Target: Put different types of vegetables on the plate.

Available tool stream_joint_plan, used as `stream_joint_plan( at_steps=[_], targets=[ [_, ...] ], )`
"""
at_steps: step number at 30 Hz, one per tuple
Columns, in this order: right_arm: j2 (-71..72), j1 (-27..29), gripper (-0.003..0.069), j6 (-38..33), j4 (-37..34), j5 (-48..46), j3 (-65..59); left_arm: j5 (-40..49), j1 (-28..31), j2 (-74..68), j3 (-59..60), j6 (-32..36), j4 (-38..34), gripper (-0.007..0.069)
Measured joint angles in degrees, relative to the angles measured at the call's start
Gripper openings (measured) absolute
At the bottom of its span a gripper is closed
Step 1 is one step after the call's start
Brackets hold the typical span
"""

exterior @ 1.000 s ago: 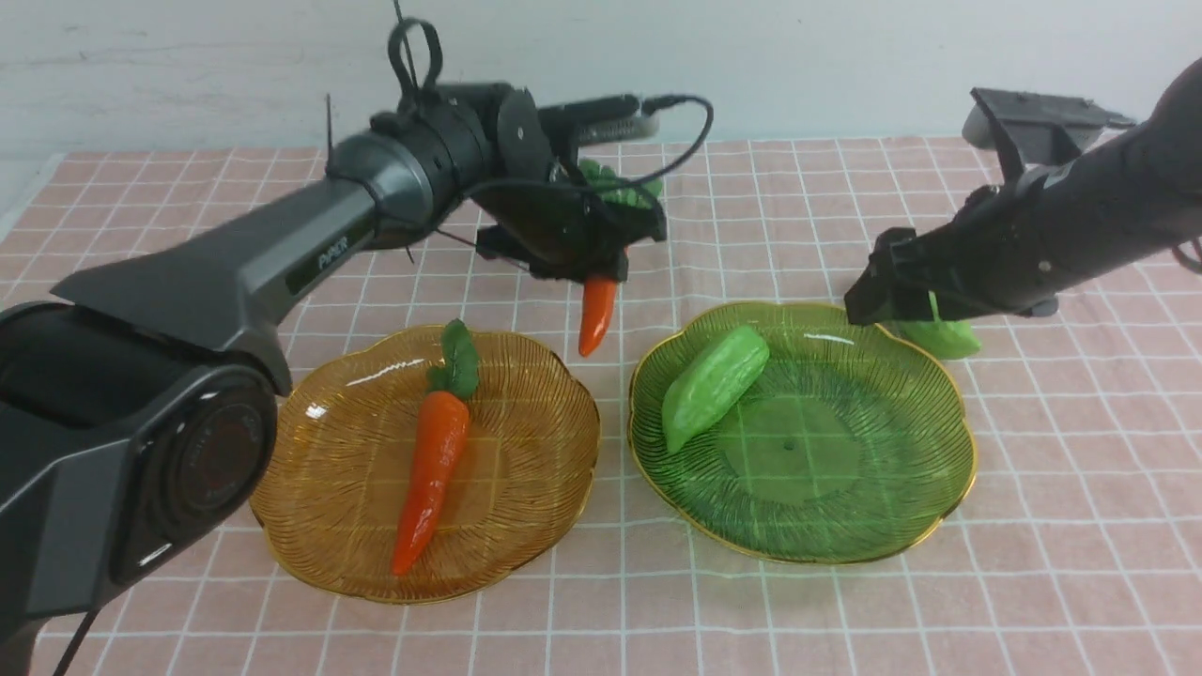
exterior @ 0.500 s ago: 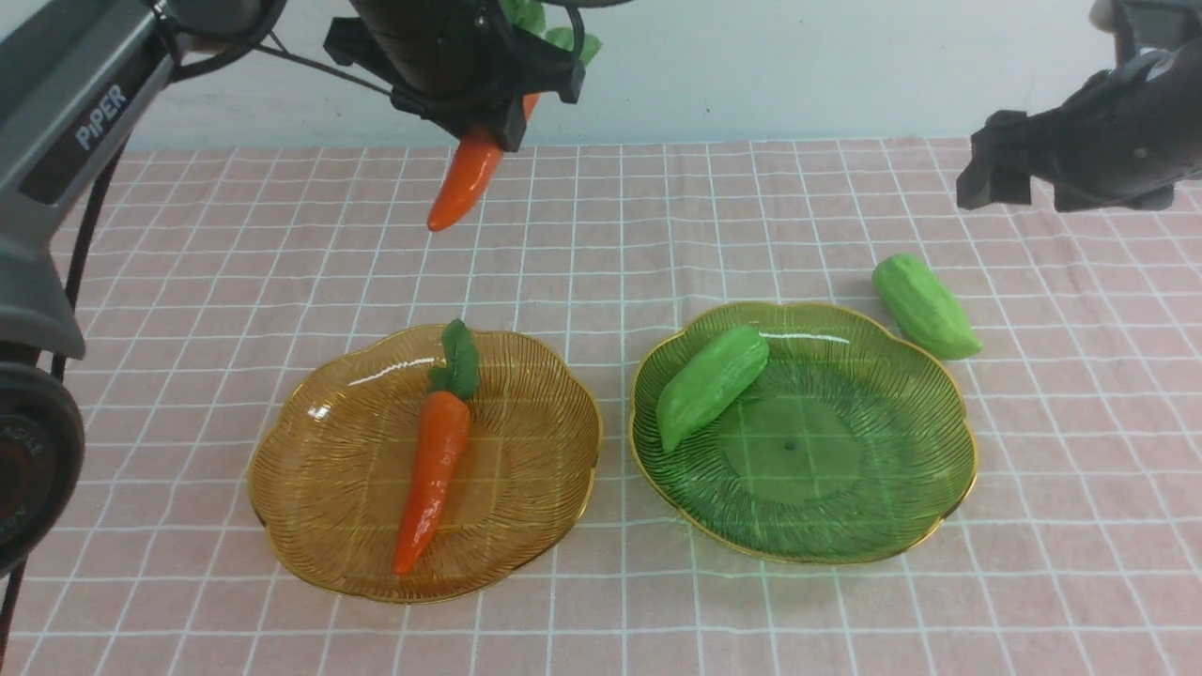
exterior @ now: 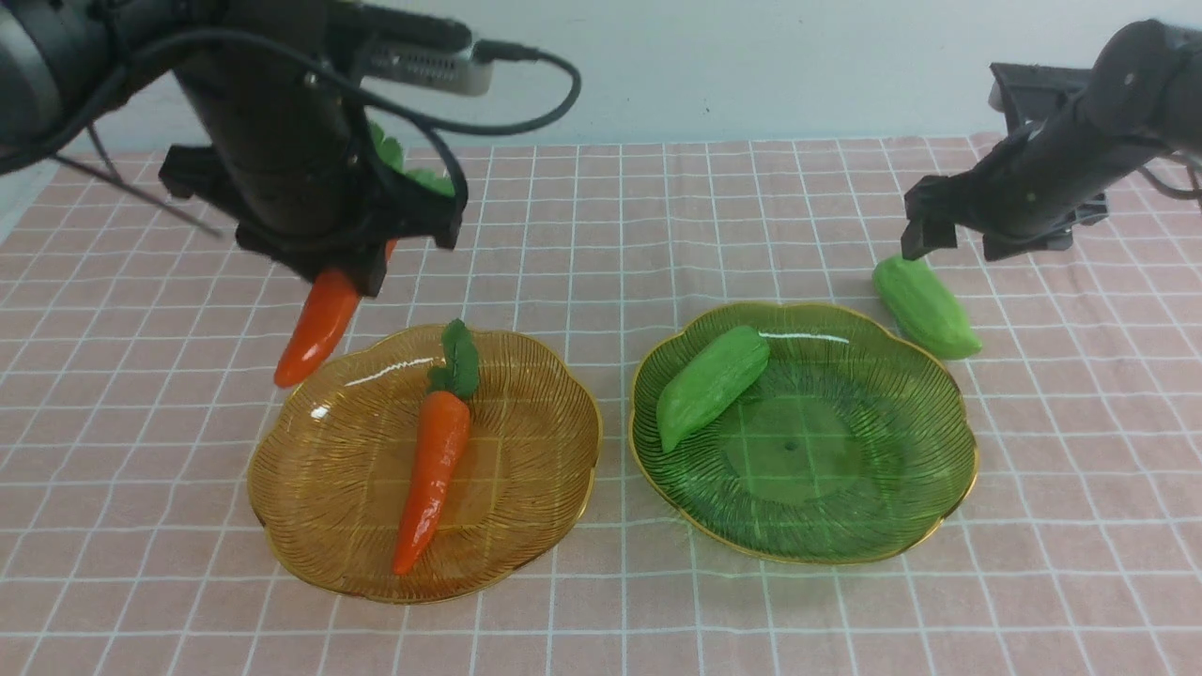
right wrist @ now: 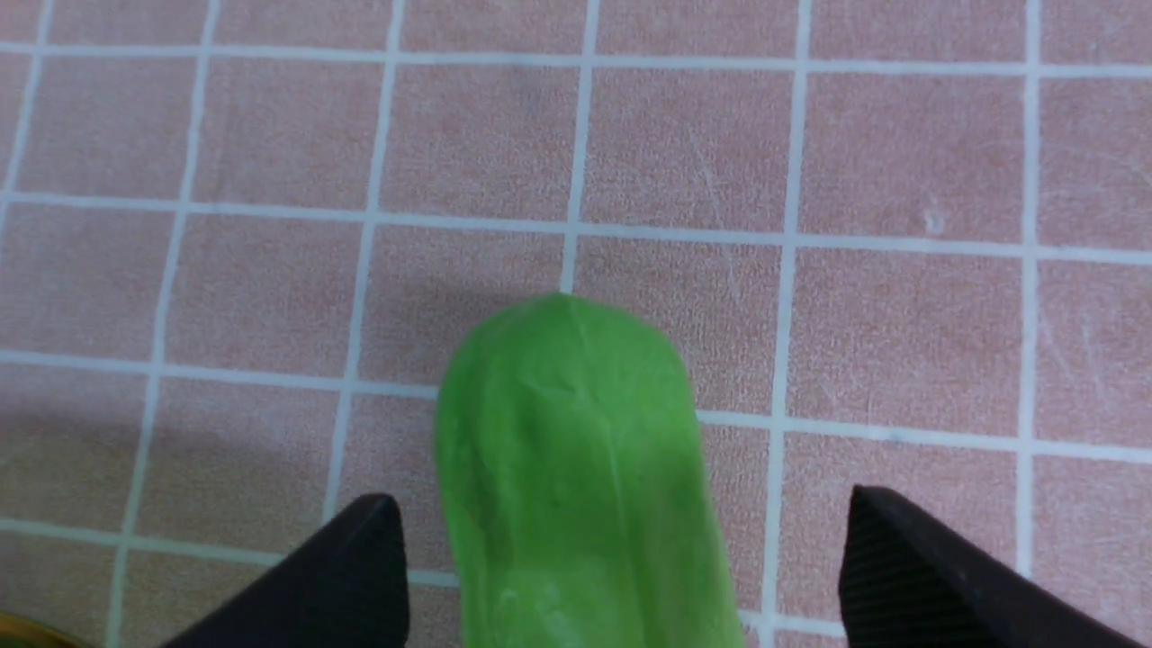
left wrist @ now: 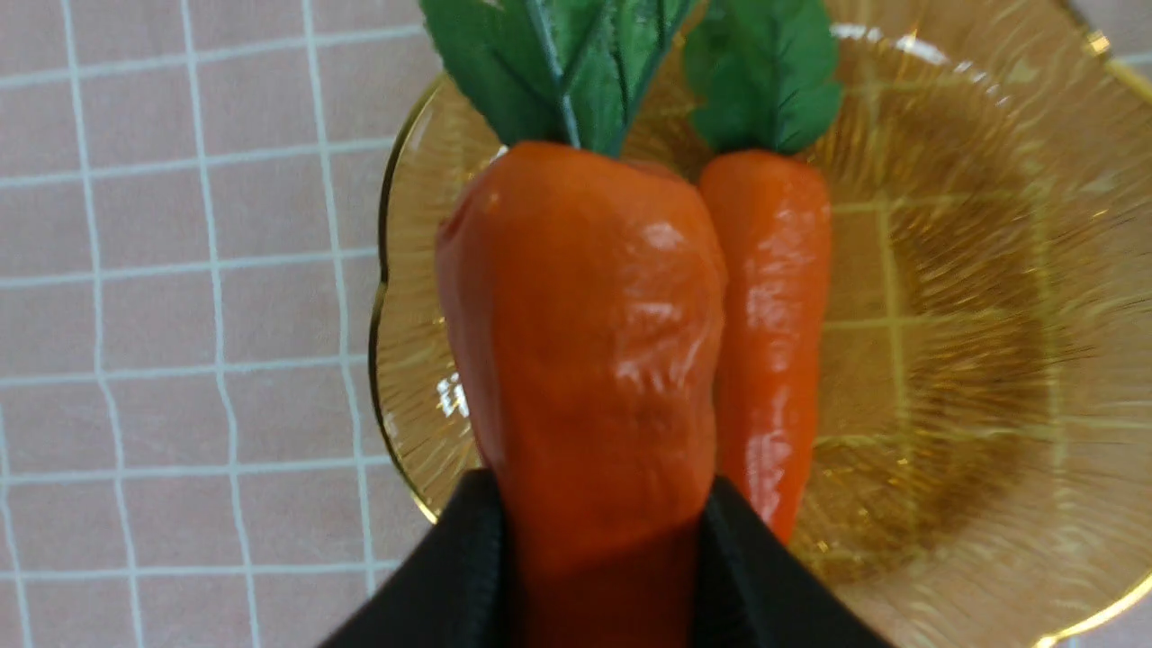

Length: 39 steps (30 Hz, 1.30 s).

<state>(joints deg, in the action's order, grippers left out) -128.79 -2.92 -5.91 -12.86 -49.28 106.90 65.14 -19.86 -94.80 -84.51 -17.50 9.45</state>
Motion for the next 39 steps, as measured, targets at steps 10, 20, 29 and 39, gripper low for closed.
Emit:
stream_joint_plan(
  at_steps=[10,20,29,39],
  targets=[
    [-4.8,0.0,0.0538,-1.9,-4.4,-0.9,1.2,-5.7,6.5,-1.6,8.4,-0.4,-5.1,0.0188],
    [-0.6,0.4,0.0414,-0.9,-4.4,-5.9,5.0,-7.7,7.9,-4.6,8.6,0.2,-6.2,0.0188],
    [11.9,0.0,0.0414,1.7,-9.4,-21.5,4.8,-10.9,7.9,-10.3,8.6,3.3,-6.5,0.0408],
    [10.1,-5.8,0.0414,2.6,-6.9,-21.8,-4.0,-4.7,7.9,-10.6,4.0,5.6,-6.6,0.0505]
  ],
)
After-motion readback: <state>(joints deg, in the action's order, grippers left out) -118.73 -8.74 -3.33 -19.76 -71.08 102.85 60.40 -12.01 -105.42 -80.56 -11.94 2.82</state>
